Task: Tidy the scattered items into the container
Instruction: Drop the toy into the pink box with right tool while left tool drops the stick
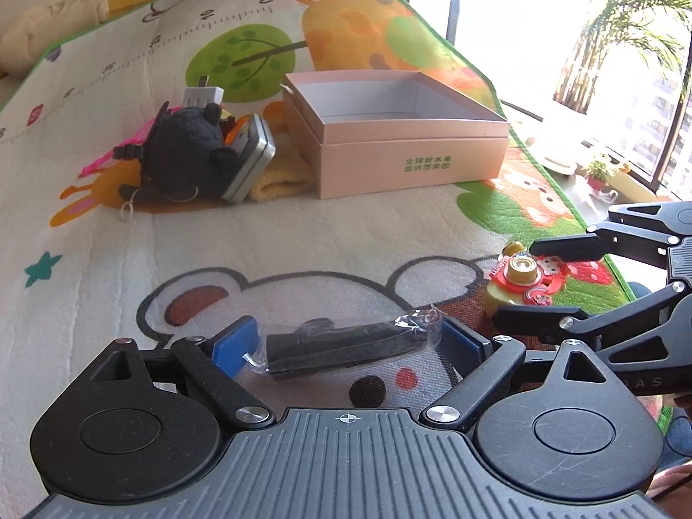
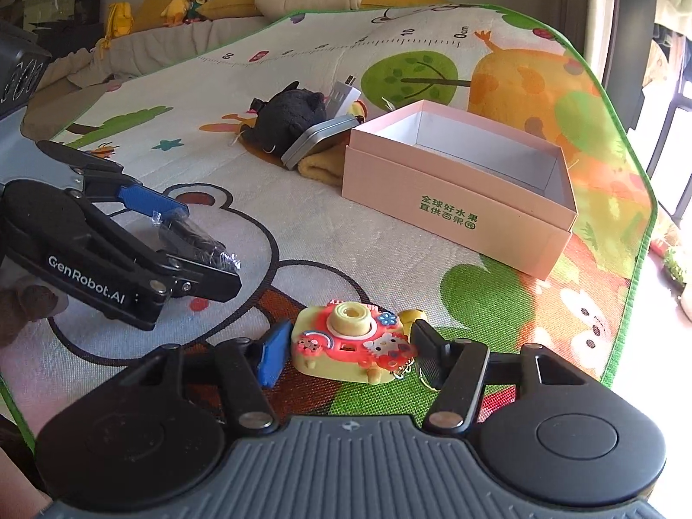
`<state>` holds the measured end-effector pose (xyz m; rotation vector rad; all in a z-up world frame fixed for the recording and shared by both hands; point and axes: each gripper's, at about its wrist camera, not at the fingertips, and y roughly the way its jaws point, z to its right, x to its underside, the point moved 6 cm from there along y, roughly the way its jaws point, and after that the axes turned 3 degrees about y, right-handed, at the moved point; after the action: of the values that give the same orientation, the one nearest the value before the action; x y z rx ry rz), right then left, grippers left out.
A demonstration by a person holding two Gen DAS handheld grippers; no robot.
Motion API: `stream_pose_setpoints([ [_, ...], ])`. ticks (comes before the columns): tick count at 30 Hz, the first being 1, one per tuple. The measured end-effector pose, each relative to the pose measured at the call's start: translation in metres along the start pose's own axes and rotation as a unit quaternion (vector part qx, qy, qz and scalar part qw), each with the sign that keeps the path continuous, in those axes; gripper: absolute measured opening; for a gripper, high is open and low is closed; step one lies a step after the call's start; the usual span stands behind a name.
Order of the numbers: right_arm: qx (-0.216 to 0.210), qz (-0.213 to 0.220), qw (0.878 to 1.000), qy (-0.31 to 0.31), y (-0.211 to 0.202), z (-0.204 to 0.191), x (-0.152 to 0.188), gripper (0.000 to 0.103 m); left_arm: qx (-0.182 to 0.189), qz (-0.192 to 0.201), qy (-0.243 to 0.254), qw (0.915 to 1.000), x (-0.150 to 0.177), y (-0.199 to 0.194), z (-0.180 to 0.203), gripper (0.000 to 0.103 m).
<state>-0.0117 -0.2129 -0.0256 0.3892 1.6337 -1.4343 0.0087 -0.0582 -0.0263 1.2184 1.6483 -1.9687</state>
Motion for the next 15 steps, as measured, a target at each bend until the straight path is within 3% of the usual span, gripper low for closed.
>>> stream_pose_setpoints([
  [15,0.029,0.036,0.999,0.002,-0.053,0.006,0.001,0.060,-0.038,0.002,0.012,0.9992,0.003,0.001,0.011,0.093],
])
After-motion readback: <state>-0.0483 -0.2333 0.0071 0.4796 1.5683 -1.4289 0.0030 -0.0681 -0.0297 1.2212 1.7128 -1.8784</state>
